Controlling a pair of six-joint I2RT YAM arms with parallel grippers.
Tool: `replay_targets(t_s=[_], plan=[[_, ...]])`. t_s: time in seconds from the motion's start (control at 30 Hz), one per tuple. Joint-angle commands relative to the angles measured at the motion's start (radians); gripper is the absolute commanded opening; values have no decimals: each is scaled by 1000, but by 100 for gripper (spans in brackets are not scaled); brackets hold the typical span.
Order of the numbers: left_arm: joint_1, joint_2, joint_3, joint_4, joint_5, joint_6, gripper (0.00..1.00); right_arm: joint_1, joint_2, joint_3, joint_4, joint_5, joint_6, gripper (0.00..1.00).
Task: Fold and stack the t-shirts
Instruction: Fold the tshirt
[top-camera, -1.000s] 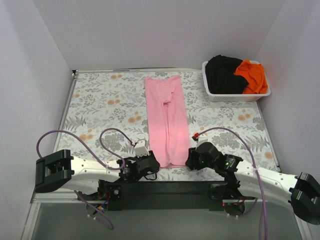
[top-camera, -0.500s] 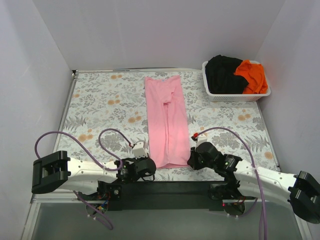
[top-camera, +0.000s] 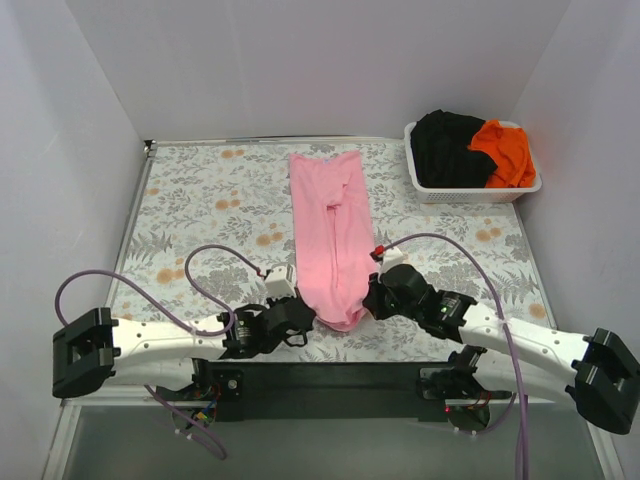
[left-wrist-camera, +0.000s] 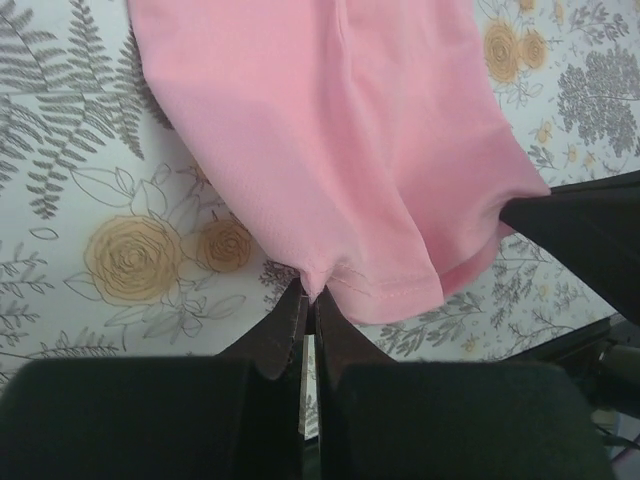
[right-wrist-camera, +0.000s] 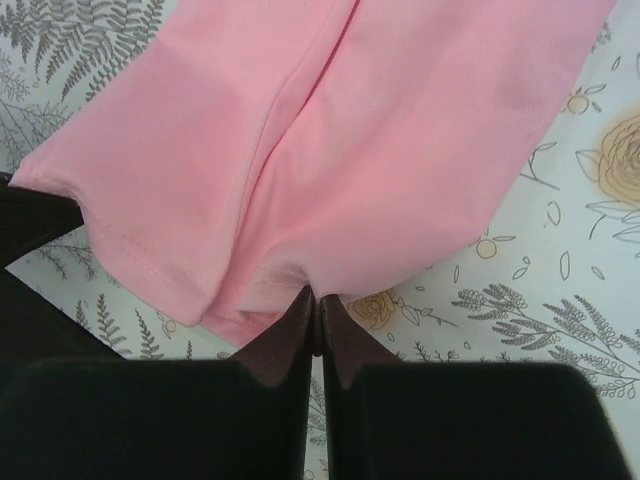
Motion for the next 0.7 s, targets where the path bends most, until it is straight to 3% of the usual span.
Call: replay_targets(t_s=[0.0,0.23,0.67], plan=[[65,-32,25,18,-10,97,0,4,48,90,24,63,-53,1],[237,-23,48,160,134,275,0,-41,168,219,27,107,-125,1],[551,337,235,280,342,441,0,-274,511,480,117,-21,-240,1]])
